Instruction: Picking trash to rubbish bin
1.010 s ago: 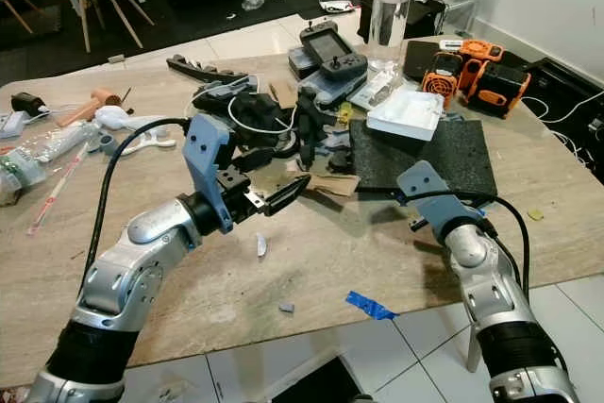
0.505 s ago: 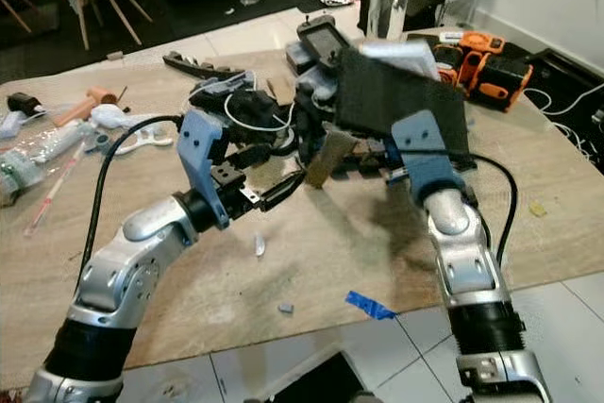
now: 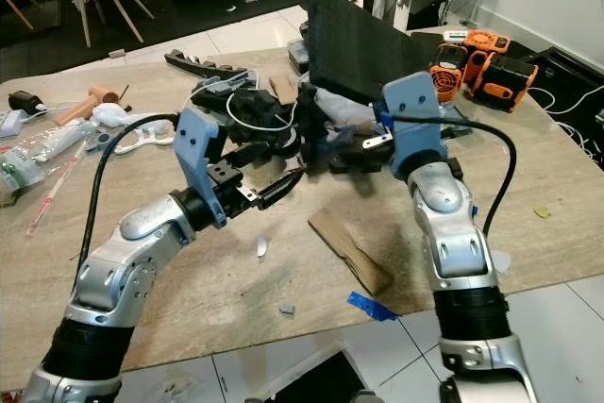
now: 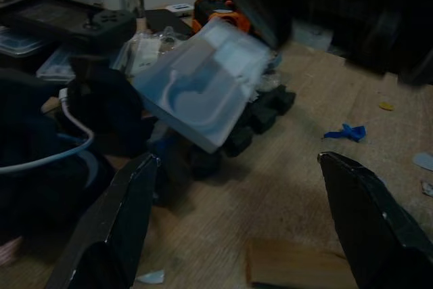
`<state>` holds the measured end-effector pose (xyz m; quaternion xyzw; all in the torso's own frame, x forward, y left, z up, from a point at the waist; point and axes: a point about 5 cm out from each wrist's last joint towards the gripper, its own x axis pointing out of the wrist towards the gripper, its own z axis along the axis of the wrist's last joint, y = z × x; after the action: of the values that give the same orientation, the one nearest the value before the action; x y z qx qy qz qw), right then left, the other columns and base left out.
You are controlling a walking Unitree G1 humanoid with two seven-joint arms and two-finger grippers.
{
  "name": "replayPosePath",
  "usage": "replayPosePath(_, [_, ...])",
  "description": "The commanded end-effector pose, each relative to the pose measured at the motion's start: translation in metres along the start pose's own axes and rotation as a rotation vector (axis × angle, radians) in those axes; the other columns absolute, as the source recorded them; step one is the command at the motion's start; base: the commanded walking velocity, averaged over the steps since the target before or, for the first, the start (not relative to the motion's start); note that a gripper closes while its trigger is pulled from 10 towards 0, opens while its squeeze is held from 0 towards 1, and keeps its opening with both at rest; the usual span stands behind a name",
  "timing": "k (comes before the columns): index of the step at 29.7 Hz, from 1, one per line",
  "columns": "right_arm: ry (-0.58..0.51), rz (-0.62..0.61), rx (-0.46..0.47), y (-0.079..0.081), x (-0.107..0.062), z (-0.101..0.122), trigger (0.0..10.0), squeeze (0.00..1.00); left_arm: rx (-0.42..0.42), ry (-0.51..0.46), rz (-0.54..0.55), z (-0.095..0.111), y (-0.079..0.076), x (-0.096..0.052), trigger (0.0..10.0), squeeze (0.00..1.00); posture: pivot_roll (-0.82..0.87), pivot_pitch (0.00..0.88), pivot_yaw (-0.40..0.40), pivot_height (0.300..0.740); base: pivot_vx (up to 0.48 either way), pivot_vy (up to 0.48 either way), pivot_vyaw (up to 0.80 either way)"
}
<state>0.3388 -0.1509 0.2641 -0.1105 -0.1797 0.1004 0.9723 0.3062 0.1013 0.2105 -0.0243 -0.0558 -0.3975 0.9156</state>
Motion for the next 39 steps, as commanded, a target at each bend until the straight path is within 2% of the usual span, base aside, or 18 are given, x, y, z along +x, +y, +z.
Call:
replayPosePath(1, [-0.160, 0.042, 0.081, 0.006, 0.004, 0.032, 10.0, 0.00, 0.004, -0.004, 0.017, 0.002, 0.003, -0.003, 10.0, 0.00, -0.02, 0.170, 0.088, 0.740, 0.000, 0.000, 0.00])
replayPosePath(4, [-0.202, 0.045, 0.115, 0.007, 0.005, 0.040, 10.0, 0.00, 0.010, -0.014, 0.041, 0.003, 0.006, -0.002, 10.0, 0.00, -0.02, 0.170, 0.088, 0.740, 0.000, 0.000, 0.00])
replayPosePath(6, [-0.235, -0.055, 0.177, -0.004, 0.007, 0.048, 10.0, 0.00, 0.030, -0.033, 0.161, 0.006, 0.018, -0.001, 10.0, 0.00, -0.02, 0.170, 0.087, 0.740, 0.000, 0.000, 0.00])
replayPosePath(7, [-0.235, -0.055, 0.177, -0.004, 0.007, 0.048, 10.0, 0.00, 0.030, -0.033, 0.161, 0.006, 0.018, -0.001, 10.0, 0.00, -0.02, 0.170, 0.087, 0.740, 0.000, 0.000, 0.00])
replayPosePath(8, [-0.212, -0.101, 0.194, -0.010, 0.007, 0.044, 10.0, 0.00, 0.039, -0.044, 0.216, 0.007, 0.023, -0.001, 10.0, 0.00, -0.02, 0.168, 0.082, 0.740, 0.000, 0.000, 0.00])
replayPosePath(11, [-0.131, -0.152, 0.071, -0.019, -0.002, 0.025, 10.0, 0.00, 0.114, -0.097, 0.426, 0.014, 0.042, -0.009, 10.0, 0.00, -0.02, 0.167, 0.073, 0.740, 0.000, 0.000, 0.00])
replayPosePath(12, [-0.105, -0.157, 0.063, -0.017, -0.007, 0.017, 10.0, 0.00, 0.154, -0.099, 0.470, 0.014, 0.046, -0.013, 10.0, 0.00, -0.02, 0.166, 0.071, 0.740, 0.000, 0.000, 0.00])
replayPosePath(14, [-0.090, -0.160, 0.068, -0.015, -0.010, 0.012, 10.0, 0.00, 0.178, -0.097, 0.491, 0.014, 0.048, -0.015, 10.0, 0.00, -0.02, 0.166, 0.071, 0.740, 0.000, 0.000, 0.00])
replayPosePath(17, [-0.035, -0.140, 0.050, -0.005, -0.024, -0.007, 10.0, 0.00, 0.179, -0.080, 0.588, 0.011, 0.055, -0.025, 10.0, 0.00, -0.02, 0.165, 0.069, 0.740, 0.000, 0.000, 0.00])
replayPosePath(21, [-0.012, -0.122, 0.031, 0.000, -0.029, -0.015, 10.0, 0.00, 0.189, -0.051, 0.650, 0.006, 0.061, -0.031, 10.0, 0.00, -0.02, 0.162, 0.069, 0.740, 0.000, 0.000, -0.14])
replayPosePath(27, [0.021, -0.135, 0.032, 0.001, -0.034, -0.026, 10.0, 0.00, 0.200, -0.050, 0.654, 0.001, 0.059, -0.030, 10.0, 0.00, -0.02, 0.163, 0.063, 0.740, 0.000, 0.000, -0.76])
replayPosePath(39, [0.018, -0.127, 0.048, 0.009, -0.034, -0.029, 10.0, 0.00, 0.224, -0.048, 0.637, 0.003, 0.056, -0.028, 10.0, 0.00, 0.00, 0.147, 0.064, 0.740, 0.000, 0.000, -0.80])
